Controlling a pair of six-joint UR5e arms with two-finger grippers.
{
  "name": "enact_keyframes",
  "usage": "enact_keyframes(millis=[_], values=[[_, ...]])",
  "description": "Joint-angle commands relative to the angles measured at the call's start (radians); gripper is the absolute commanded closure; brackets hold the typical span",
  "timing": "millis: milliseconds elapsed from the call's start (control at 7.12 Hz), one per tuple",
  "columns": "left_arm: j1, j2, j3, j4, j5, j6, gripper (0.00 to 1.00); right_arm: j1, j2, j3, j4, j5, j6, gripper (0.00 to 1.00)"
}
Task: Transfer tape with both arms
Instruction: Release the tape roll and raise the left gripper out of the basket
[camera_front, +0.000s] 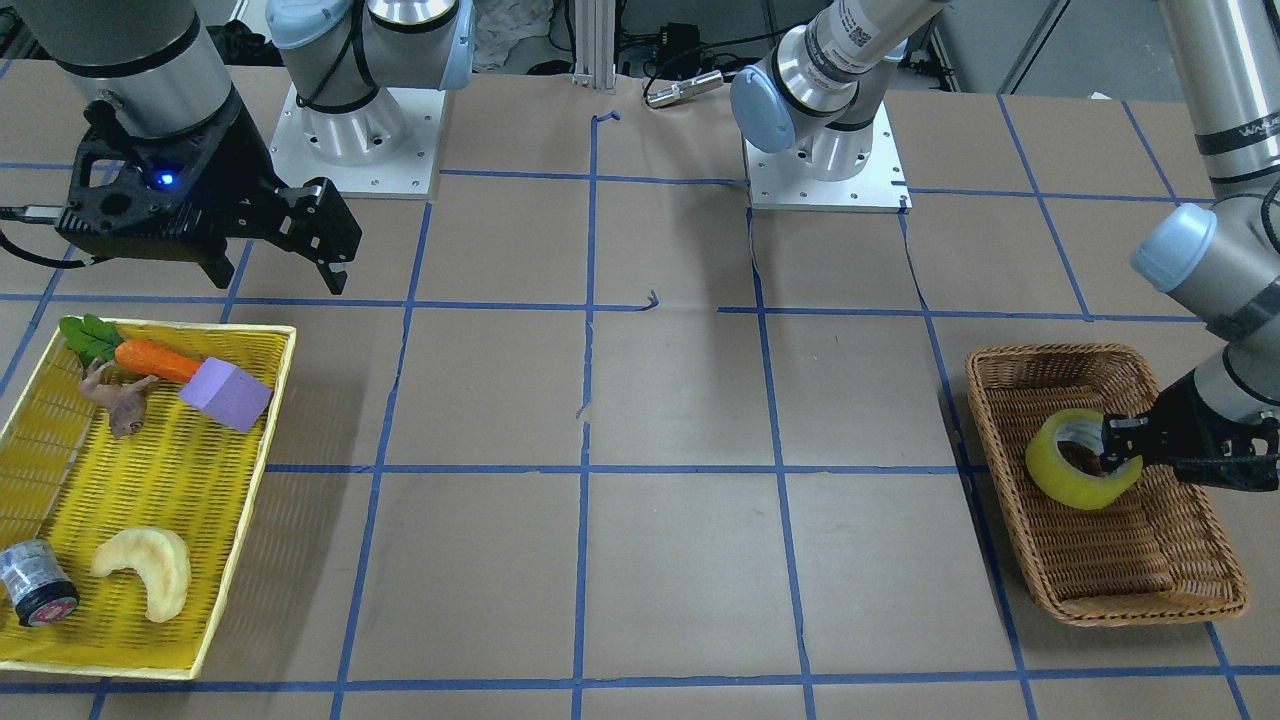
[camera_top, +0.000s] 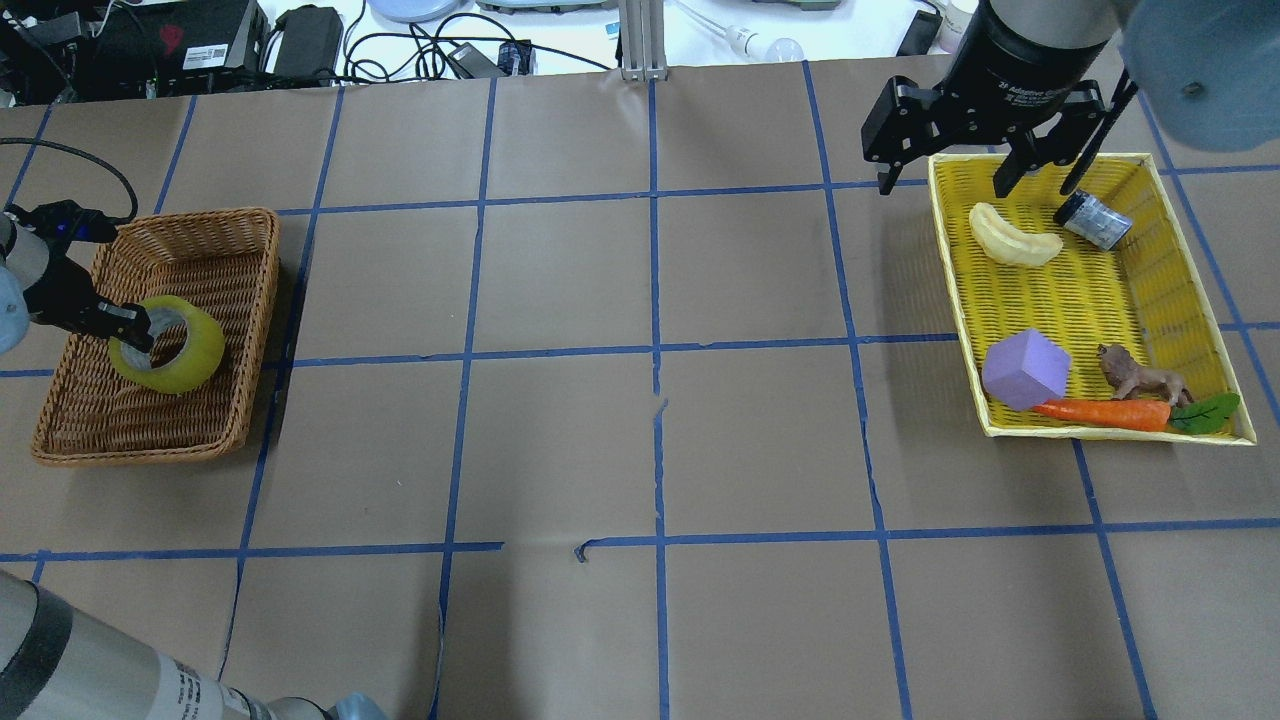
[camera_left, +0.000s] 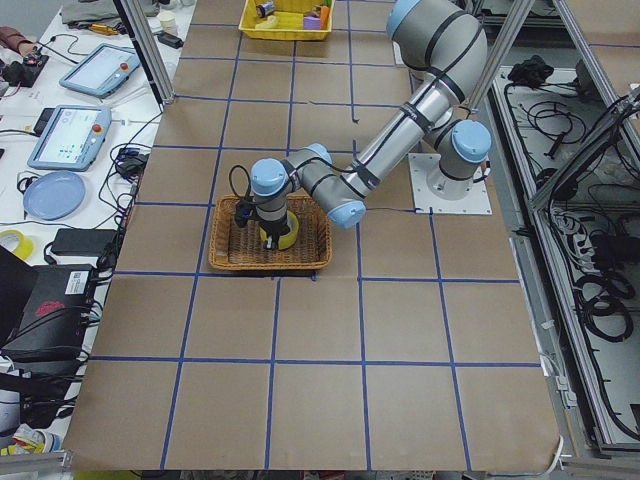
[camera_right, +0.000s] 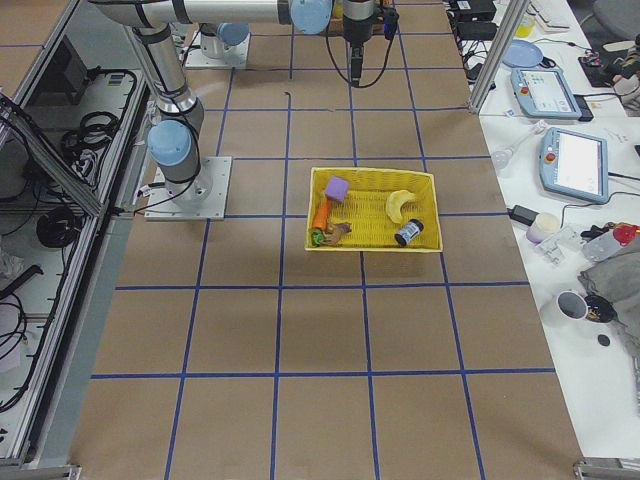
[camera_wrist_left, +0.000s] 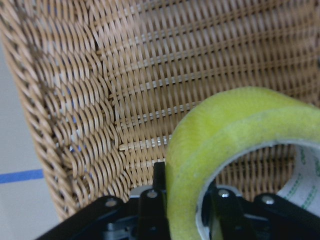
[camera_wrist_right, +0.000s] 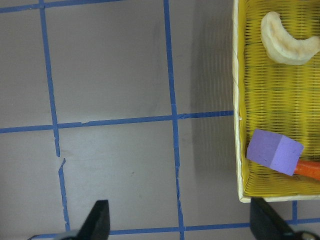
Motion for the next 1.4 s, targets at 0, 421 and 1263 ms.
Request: enact_keyframes(millis=[0,421,1263], values=[[-0.035,0.038,0.015,0.033,-0.004,-0.019,0.0,0.0,0.0,0.0,0.0,0.0,0.0,0.0],[-0.248,0.204,0.095,-0.156,-0.002,-0.354,0.0,0.0,0.0,0.0,0.0,0.002,0.0,0.0],[-0.592,0.372,0.208,-0.673,-0.034,-0.694,0.0,0.0,0.0,0.0,0.002,-0.003,-0.002,0.0]])
